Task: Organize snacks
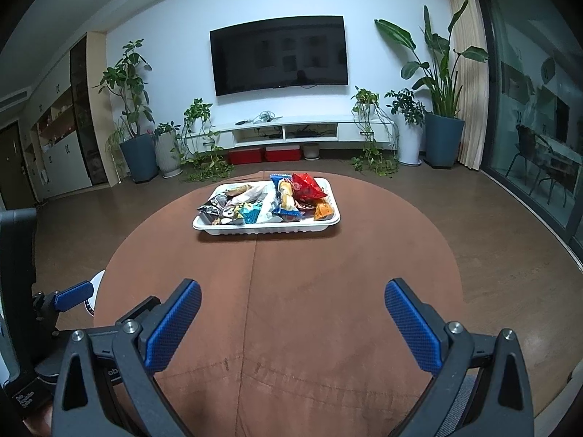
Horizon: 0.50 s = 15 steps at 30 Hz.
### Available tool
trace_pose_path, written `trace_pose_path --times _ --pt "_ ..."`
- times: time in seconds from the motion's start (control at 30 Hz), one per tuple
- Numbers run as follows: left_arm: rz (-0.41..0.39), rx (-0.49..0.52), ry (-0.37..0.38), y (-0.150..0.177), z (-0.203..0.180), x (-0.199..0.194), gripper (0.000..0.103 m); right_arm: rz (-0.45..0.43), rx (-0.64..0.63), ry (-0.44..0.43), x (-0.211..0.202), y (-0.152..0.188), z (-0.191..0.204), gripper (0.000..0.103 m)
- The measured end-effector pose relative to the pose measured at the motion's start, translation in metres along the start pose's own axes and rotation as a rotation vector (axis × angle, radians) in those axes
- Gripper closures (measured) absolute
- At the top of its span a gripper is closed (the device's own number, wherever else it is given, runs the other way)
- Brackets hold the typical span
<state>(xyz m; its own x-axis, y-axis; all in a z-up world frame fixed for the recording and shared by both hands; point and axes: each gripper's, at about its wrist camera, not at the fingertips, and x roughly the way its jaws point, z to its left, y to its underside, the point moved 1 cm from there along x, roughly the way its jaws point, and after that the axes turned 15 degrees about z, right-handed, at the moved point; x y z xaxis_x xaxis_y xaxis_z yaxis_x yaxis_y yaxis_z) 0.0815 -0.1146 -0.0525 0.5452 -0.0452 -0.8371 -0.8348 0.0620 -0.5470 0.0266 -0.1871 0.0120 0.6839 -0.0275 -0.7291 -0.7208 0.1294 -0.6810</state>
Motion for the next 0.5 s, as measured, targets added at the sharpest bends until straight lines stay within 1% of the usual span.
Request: trace_pose_path --times 0.5 --pt "0.007 0.001 -0.003 0.0006 0.0002 0.0062 0.001 0.024 0.000 0.005 0.0038 0.0004 0.0005 0.000"
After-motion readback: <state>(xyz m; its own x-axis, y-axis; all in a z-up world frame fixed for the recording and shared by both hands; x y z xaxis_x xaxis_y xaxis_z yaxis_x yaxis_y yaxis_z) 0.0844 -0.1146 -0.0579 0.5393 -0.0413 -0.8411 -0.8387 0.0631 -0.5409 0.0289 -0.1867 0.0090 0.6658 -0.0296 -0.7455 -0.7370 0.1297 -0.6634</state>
